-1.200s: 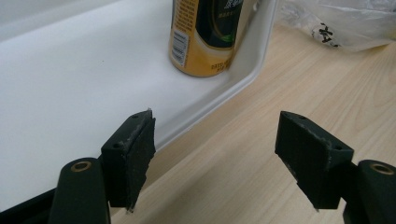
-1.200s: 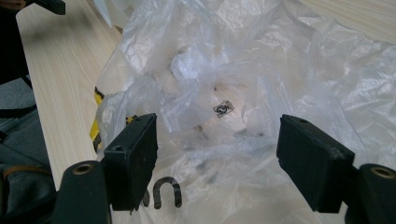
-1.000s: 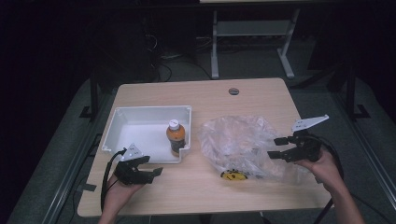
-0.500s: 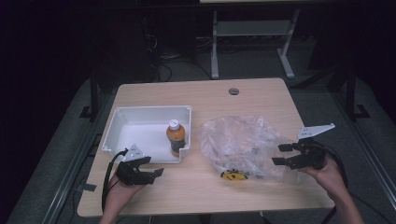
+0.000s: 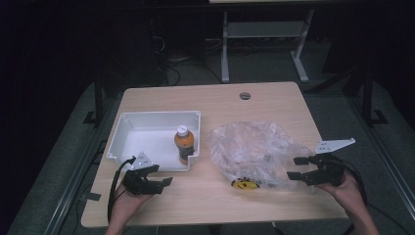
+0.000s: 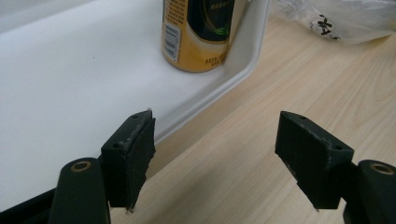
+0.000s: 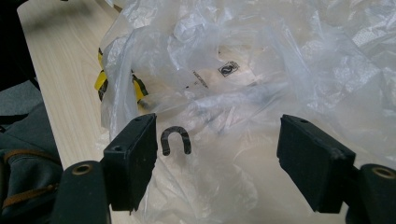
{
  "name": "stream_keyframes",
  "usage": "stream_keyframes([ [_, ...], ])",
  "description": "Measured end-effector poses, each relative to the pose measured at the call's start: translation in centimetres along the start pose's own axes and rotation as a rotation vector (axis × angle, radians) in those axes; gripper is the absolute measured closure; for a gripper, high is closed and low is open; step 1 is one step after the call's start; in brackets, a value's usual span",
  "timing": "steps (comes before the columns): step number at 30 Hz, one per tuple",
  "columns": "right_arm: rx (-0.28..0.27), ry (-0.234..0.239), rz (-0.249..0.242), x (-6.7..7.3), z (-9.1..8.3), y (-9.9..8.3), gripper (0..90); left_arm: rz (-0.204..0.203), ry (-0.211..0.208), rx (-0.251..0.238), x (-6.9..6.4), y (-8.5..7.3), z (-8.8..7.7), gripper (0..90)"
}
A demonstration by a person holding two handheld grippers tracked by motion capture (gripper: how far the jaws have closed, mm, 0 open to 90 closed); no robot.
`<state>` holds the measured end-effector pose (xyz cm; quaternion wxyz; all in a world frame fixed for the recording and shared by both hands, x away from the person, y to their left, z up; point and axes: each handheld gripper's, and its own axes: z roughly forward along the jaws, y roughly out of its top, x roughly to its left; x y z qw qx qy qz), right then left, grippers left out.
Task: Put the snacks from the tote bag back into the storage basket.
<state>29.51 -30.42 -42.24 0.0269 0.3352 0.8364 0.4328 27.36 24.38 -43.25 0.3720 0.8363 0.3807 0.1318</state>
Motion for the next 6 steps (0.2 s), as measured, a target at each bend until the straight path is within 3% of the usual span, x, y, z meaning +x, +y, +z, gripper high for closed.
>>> stream_keyframes([
  [6,-0.006,-0.003,0.001,0.4,0.08,-0.73,27.2,0.007,-0.002,0.001,-0.22,0.06,0.2,27.9],
])
